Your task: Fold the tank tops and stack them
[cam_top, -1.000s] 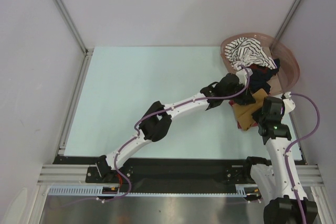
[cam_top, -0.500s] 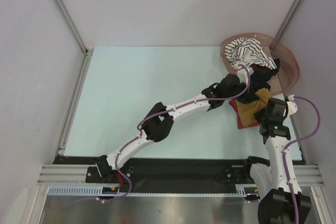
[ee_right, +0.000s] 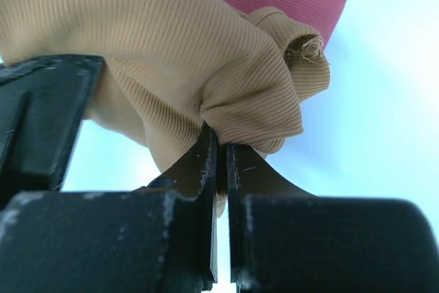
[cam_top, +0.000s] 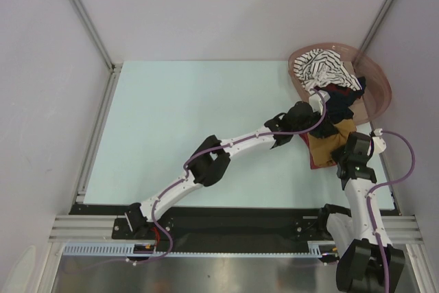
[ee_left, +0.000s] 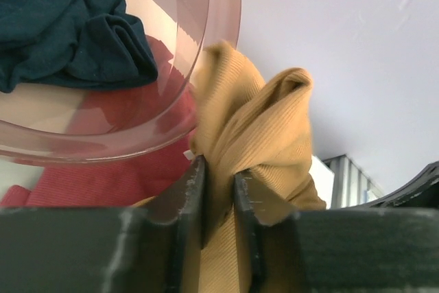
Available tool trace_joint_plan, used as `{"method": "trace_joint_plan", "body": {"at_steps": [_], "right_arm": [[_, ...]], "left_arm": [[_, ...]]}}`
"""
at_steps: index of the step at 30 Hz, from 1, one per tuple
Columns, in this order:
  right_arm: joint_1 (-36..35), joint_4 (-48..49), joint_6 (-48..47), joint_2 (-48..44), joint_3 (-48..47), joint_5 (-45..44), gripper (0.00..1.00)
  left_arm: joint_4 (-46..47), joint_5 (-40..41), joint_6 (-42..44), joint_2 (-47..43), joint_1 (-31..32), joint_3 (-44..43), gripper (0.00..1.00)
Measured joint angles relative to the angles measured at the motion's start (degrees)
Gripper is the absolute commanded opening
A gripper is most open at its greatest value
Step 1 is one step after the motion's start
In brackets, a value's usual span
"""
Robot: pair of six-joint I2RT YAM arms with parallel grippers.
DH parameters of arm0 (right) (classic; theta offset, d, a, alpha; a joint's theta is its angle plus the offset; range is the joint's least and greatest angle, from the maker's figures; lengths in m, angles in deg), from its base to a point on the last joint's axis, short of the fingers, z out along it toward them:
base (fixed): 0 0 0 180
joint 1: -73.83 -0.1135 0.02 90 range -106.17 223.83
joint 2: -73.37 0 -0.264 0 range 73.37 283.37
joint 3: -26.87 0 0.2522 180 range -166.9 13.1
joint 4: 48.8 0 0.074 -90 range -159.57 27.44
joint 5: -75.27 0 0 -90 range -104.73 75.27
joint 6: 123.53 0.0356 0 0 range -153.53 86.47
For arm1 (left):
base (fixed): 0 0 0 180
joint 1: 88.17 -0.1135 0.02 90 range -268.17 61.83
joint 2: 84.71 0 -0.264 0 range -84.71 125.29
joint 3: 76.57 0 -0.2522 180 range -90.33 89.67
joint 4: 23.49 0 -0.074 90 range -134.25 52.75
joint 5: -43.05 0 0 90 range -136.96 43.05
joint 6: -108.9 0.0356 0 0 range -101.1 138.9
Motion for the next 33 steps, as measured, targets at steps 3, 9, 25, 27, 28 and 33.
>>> {"method": "trace_joint_plan", "body": {"at_steps": [3, 9, 25, 27, 28, 33], "right_arm": [[1.0, 0.8, 0.2, 0.5, 0.9, 0.1, 0.00], [7.1, 2.2, -0.1, 2.4, 1.6, 2.8, 0.09], [11.5, 4.3, -0.8, 6.5, 1.2, 7.3, 0.68], [11.6, 3.5, -0.7, 6.9, 0.3, 6.8, 0.73], [11.8, 3.0, -0.7, 7.1, -0.3, 6.6, 0.74], [14.7, 1.8, -0.8, 7.3, -2.3, 6.3, 0.69]], "left_arm": [[1.2, 0.5, -0.4, 0.3, 0.0, 0.0, 0.48], [2.6, 0.5, -0.4, 0.3, 0.1, -0.3, 0.74], [5.4, 3.3, 2.2, -19.9, -2.6, 25.9, 0.85], [5.9, 3.6, 2.7, -24.2, -3.5, 28.9, 0.85], [6.1, 3.7, 2.8, -26.2, -4.0, 29.9, 0.85], [7.8, 4.4, 3.3, -35.9, -5.4, 37.3, 0.84]]}}
